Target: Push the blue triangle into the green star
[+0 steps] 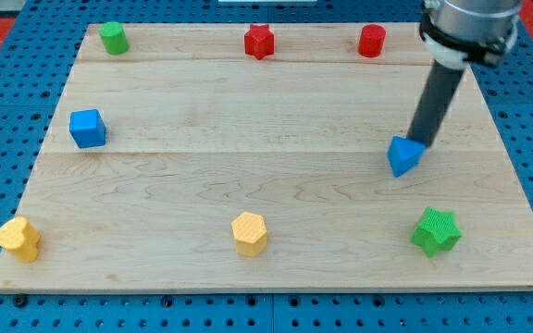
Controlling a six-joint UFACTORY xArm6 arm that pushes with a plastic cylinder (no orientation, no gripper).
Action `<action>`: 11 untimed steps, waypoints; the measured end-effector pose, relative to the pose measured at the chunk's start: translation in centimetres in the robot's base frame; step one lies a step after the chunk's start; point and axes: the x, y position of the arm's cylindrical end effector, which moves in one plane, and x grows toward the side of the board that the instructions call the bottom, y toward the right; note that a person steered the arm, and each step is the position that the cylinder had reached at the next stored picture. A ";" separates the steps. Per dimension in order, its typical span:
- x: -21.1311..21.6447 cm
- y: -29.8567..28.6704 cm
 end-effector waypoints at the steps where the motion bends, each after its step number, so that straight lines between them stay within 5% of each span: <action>1: 3.6 -1.7; 2: 0.0 -1.7; 3: -1.3 -7.8; 5: 4.9 -2.7; 6: 4.5 -2.9; 7: 0.4 -9.2; 8: 1.8 -18.2; 9: 7.9 -22.2; 10: 9.0 -27.1; 11: 14.3 -22.5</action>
